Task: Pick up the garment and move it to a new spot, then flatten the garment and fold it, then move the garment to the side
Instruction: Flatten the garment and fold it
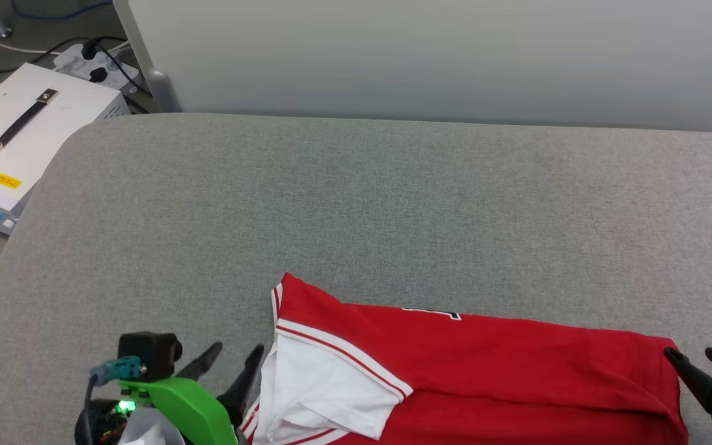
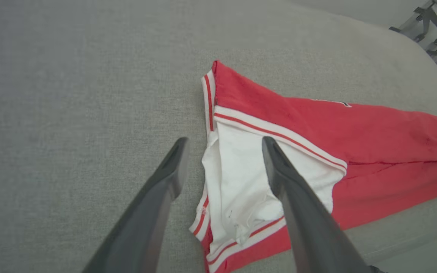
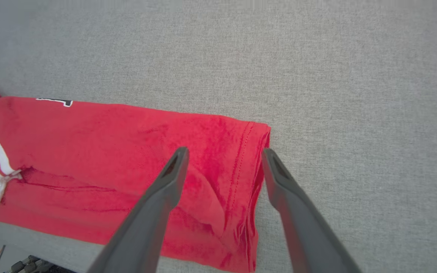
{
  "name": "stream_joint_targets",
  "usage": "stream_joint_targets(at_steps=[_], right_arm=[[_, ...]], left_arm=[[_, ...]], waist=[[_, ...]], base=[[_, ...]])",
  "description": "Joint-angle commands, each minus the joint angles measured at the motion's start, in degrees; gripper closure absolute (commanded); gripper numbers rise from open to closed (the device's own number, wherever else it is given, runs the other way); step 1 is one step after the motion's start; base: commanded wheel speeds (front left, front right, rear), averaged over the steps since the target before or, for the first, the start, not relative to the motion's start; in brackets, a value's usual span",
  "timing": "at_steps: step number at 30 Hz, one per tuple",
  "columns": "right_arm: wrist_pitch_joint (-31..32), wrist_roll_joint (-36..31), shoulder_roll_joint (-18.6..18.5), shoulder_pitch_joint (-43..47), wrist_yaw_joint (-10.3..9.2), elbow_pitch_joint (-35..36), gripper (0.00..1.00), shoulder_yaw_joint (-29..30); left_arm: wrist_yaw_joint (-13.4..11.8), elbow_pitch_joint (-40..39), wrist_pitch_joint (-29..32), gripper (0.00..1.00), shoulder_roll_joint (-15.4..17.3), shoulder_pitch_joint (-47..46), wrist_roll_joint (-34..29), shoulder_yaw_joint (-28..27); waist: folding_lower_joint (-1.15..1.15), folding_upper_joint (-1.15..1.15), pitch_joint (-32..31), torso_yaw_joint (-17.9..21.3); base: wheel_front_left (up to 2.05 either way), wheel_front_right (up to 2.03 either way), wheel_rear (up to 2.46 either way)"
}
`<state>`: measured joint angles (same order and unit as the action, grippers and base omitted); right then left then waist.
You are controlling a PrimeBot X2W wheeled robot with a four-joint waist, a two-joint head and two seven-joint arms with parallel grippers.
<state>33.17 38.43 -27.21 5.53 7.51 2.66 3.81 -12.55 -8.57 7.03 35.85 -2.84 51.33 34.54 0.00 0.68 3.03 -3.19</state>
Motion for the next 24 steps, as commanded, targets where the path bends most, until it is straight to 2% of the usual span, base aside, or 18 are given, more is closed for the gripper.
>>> stream_joint_targets(at_steps=[1, 4, 10, 13, 15, 18, 21, 24], right_arm=[[1.0, -0.5, 1.1, -0.5, -0.02, 1.2, 0.0, 1.1], [4.6, -3.2, 3.9, -0.7, -0.02, 3.2, 0.0, 3.9], [10.4, -10.6, 10.1, -1.0, -0.02, 4.8, 0.0, 8.7], [11.6, -13.9, 13.0, -1.3, -0.02, 4.7, 0.0, 11.0], [12.3, -15.7, 14.8, -1.6, -0.02, 4.2, 0.0, 12.3], [12.5, -17.3, 16.4, -2.1, -0.02, 3.2, 0.0, 13.9], [12.5, -18.7, 17.0, -1.9, -0.02, 1.1, 0.0, 15.0], [12.2, -19.1, 17.0, -1.4, -0.02, -1.2, 0.0, 15.1]], left_arm=[[-0.9, -0.9, -2.0, 0.0, -0.2, -0.1, -1.2, -1.2], [-2.0, -2.0, -8.2, 0.0, -1.3, -0.7, -3.3, -3.6], [-2.3, 0.5, -19.5, 0.0, -3.7, -1.4, -8.4, -6.2], [-2.4, 2.1, -21.7, 0.0, -6.1, -1.3, -11.2, -9.1], [-1.9, 2.4, -22.0, 0.0, -7.9, -1.1, -15.8, -12.1], [-0.1, 1.8, -22.0, 0.0, -11.6, 0.2, -20.4, -16.6], [3.3, 2.5, -22.0, 0.0, -14.8, 1.4, -23.2, -20.3], [6.5, 3.8, -22.0, 0.0, -16.6, 1.6, -25.5, -22.7]], waist=[[0.0, -0.68, -0.4, -0.1], [0.0, -0.68, -0.4, -0.3], [0.0, -0.68, 0.6, -0.7], [0.0, -0.68, 1.6, -1.0], [0.0, -0.68, 2.5, -1.1], [0.0, -0.68, 3.6, -1.4], [0.0, -0.68, 4.6, -1.8], [0.0, -0.68, 4.9, -1.9]], base=[[0.0, 0.0, 0.0], [0.0, 0.0, 0.0], [0.0, 0.0, 0.0], [0.0, 0.0, 0.0], [0.0, 0.0, 0.0], [0.0, 0.0, 0.0], [0.0, 0.0, 0.0], [0.0, 0.0, 0.0]])
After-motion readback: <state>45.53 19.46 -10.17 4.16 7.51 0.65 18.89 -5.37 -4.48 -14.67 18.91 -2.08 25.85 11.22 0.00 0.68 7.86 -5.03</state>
